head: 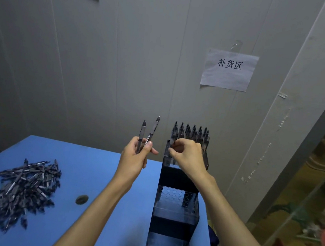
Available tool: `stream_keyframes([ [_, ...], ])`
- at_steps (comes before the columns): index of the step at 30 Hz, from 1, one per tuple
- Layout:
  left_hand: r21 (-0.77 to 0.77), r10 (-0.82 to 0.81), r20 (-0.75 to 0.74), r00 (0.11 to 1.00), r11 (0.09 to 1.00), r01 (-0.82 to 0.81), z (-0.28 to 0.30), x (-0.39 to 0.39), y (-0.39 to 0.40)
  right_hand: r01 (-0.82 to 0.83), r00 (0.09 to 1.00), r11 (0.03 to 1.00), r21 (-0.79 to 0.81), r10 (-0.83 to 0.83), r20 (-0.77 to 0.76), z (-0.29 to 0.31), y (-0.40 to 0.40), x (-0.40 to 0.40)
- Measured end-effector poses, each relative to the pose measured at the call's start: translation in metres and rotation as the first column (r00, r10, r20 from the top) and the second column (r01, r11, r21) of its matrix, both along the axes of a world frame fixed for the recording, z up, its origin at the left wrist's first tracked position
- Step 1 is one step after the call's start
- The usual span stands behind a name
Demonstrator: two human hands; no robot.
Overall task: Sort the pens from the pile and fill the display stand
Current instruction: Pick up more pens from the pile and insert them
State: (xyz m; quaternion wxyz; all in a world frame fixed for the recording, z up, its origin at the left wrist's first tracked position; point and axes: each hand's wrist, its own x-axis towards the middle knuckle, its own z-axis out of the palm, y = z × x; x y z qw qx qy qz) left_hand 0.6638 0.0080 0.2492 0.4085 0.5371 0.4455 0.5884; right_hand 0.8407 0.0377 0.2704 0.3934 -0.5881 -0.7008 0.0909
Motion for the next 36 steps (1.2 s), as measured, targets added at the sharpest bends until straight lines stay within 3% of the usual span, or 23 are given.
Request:
stream_keyframes([
  [10, -0.049, 0.011, 0.053, 0.999, 0.999, -0.008, 0.000, 0.003, 0.003, -0.018, 0.998, 1.000, 0.010, 0.018, -0.055, 0.000, -0.005, 0.008],
  [14, -0.041, -0.010, 0.076, 0.997, 0.999, 0.013, 0.001, 0.009, 0.002, 0.012, 0.995, 0.980, 0.198, 0.007, -0.096, 0.010, -0.012, 0.015],
  [18, -0.018, 0.033, 0.060, 0.998, 0.999, -0.032, 0.008, 0.014, 0.000, -0.074, 0.992, 0.876, 0.476, 0.016, 0.124, 0.023, -0.023, 0.016],
  [21, 0.011, 0.023, 0.061, 0.998, 1.000, -0.024, 0.014, 0.021, -0.005, -0.159, 0.962, 0.864, 0.477, 0.028, 0.271, 0.026, -0.023, 0.014],
  [27, 0.053, 0.005, -0.022, 1.000, 0.999, -0.003, 0.021, 0.027, -0.010, -0.222, 0.942, 0.868, 0.443, 0.074, 0.328, 0.020, -0.027, 0.014],
  [31, 0.066, -0.006, -0.006, 1.000, 0.998, 0.006, 0.022, 0.027, -0.010, -0.214, 0.958, 0.886, 0.412, 0.108, 0.265, 0.018, -0.028, 0.022],
  [36, 0.014, -0.002, 0.050, 0.999, 1.000, 0.001, 0.021, 0.020, -0.006, -0.095, 0.996, 0.937, 0.336, 0.091, 0.027, 0.020, -0.024, 0.032],
])
